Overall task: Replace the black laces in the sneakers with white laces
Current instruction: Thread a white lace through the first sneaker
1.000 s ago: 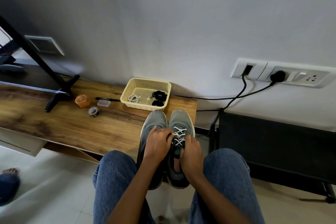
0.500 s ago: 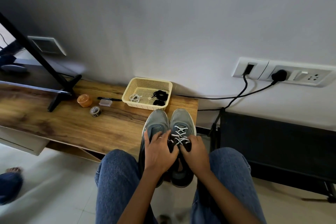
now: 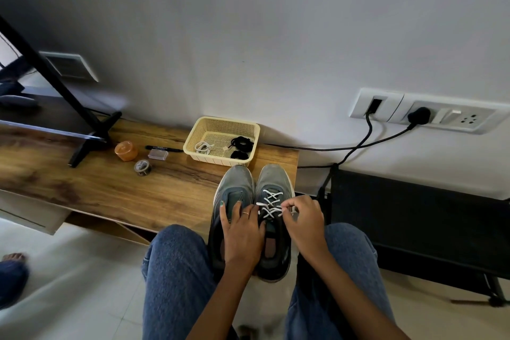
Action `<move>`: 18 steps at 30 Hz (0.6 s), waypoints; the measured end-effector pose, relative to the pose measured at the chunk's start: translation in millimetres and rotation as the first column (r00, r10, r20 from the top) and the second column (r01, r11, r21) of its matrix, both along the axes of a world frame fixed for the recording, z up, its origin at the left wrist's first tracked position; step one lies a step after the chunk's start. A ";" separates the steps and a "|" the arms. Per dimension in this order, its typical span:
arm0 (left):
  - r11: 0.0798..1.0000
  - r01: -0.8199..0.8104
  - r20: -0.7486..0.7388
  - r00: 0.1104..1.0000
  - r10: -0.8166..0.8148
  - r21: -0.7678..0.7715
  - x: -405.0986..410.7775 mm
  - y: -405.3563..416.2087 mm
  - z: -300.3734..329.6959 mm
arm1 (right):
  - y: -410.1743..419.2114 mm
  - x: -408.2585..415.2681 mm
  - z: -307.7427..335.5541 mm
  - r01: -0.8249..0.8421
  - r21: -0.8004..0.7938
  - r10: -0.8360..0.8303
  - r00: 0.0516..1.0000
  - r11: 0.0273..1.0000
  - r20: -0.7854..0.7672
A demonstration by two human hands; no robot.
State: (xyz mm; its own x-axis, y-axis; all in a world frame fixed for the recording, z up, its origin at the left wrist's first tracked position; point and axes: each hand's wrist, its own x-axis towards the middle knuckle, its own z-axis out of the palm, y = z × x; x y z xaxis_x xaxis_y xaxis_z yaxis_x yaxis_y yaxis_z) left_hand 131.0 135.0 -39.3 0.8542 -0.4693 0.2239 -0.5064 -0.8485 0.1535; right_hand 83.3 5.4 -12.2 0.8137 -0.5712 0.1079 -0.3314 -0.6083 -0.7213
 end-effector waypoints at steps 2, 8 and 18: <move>1.000 -0.009 0.020 1.000 0.008 0.008 0.2 -0.6 -1.7 | 1.0 3.3 0.0 -0.091 -0.060 0.083 0.989 0.994 -0.121; 1.000 -0.019 0.043 0.999 0.020 -0.007 2.1 -1.7 -3.9 | -1.6 10.2 1.5 -0.219 -0.258 0.162 0.961 0.941 -0.225; 0.999 -0.036 0.063 0.997 0.038 -0.032 0.2 -0.4 -7.7 | -6.6 18.7 0.8 -0.363 -0.400 0.292 0.928 0.842 -0.230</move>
